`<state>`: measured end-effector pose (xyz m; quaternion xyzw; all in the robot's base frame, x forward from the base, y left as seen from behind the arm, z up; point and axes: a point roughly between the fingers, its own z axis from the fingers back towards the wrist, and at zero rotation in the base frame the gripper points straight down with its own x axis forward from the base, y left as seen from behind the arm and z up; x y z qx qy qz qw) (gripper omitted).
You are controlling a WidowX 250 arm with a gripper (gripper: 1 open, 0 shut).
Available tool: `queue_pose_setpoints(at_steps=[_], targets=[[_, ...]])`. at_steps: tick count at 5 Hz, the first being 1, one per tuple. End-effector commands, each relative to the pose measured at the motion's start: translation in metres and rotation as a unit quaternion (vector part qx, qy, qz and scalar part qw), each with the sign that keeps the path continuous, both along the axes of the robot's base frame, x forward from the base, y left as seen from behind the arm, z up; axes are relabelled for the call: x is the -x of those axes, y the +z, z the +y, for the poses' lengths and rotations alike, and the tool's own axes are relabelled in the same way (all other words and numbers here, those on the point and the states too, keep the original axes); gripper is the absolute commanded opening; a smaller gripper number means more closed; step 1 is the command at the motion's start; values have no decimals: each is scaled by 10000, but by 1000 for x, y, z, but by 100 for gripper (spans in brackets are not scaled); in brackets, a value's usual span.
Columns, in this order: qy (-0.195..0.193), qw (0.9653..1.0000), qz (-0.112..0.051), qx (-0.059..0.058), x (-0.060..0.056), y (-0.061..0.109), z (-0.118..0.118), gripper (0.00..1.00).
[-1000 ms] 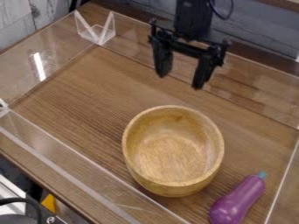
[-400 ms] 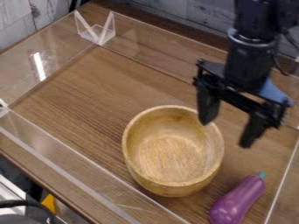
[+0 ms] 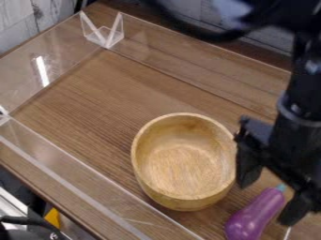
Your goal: Put the purple eggplant in the brown bowl
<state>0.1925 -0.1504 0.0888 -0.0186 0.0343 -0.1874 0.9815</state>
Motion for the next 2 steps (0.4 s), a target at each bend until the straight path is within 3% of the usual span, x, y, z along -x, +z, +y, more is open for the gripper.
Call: queue_pose_setpoints(at_steps=[1,2], targets=[[-214,9990,-395,40,7,-9,-5,100],[-426,9972,-604,-76,11,-15,-5,100]])
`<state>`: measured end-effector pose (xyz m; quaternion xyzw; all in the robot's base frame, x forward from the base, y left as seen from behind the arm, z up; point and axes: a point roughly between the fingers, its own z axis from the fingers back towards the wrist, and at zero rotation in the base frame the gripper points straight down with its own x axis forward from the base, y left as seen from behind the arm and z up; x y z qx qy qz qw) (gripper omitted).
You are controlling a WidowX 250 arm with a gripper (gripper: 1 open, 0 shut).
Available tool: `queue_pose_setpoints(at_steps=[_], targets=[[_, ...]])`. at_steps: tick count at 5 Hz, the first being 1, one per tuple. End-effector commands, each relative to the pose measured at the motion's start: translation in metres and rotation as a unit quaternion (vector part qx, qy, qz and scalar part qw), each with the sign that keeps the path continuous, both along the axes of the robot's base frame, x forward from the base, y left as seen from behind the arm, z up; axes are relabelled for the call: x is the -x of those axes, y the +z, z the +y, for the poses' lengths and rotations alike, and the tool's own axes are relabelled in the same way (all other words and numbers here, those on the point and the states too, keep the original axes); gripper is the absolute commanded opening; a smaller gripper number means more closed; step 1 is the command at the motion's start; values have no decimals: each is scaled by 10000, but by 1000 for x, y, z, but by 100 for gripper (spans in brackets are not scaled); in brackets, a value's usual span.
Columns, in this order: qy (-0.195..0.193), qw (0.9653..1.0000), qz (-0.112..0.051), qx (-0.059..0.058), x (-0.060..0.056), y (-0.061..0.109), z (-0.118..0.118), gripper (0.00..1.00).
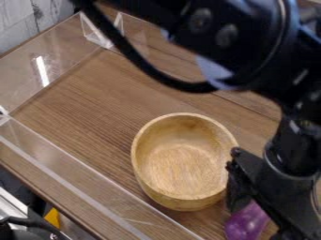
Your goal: Put the purple eggplant in the brown bowl
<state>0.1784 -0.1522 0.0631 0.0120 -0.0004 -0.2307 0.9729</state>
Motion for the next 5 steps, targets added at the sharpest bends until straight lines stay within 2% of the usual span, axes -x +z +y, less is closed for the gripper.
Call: queue_pose_setpoints(at_steps=[1,2,3,4,5], targets=[[-161,9992,-354,80,-1,9,-4,100],[238,9983,-524,-15,-1,-1,-4,100],[654,9956,-666,-87,-1,-11,-4,100],[566,9954,-760,-100,2,-33,5,100],[495,9954,-813,-57,2,-39,14,0]])
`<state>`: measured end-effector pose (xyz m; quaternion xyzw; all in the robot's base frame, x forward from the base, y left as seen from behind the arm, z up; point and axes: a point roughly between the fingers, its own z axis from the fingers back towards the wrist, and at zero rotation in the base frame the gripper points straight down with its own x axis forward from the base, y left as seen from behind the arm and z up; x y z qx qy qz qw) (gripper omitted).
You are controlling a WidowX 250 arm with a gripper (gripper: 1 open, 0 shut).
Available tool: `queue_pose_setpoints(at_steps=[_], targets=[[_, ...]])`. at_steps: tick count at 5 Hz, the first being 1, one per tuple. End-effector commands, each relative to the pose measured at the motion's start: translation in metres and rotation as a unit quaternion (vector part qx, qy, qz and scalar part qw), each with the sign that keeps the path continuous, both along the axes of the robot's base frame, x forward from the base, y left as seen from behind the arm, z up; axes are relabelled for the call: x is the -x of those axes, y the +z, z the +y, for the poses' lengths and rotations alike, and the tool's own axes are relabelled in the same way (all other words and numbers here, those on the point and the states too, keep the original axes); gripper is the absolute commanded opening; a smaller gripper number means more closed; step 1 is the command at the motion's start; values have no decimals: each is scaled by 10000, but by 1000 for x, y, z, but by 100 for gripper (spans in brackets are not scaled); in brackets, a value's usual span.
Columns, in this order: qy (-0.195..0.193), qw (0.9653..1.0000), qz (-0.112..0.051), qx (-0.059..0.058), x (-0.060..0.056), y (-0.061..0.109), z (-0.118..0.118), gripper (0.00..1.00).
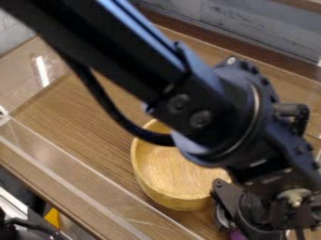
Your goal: Put the purple eggplant in the brown bowl
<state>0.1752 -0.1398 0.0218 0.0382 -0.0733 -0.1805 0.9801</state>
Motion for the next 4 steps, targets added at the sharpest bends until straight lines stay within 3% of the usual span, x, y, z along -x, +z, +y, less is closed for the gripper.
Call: queue_pose_setpoints(at_steps=[1,2,4], targets=[[-162,9999,-50,29,-9,-1,3,0],[-295,9995,-71,19,-18,-3,7,0],[141,9998,-111,19,-20,-1,15,0]])
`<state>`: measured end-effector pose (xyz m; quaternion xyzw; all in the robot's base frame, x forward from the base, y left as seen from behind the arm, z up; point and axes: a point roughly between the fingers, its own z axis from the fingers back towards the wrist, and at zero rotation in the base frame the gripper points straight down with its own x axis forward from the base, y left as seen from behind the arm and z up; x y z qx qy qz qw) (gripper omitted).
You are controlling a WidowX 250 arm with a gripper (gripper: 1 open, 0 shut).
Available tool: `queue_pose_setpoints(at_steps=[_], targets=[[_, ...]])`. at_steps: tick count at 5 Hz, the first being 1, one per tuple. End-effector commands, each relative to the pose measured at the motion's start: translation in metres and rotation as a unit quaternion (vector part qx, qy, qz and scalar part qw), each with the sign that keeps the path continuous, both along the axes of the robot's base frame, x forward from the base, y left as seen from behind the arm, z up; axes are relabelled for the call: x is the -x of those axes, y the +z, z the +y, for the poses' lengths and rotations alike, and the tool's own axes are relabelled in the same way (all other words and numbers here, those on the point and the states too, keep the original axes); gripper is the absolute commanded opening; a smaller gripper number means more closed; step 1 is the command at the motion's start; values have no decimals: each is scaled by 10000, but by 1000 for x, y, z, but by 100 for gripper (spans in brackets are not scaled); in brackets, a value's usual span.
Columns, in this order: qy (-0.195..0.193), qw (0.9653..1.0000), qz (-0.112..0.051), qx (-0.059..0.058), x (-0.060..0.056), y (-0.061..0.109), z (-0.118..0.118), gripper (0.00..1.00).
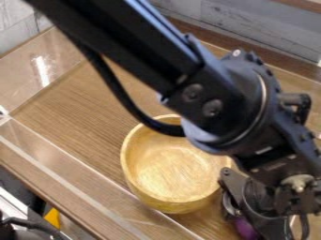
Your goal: Put the purple eggplant in the brown bowl
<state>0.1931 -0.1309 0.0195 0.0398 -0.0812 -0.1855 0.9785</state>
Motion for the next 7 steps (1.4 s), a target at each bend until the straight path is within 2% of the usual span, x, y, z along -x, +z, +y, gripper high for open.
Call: queue_pose_setpoints(at_steps=[1,3,6,7], targets=[[70,10000,-48,45,-13,10,11,0],[42,10000,-33,13,-2,3,9,0],[-233,9997,9,-50,-3,9,1,0],[-153,9999,29,-63,2,6,-12,0]])
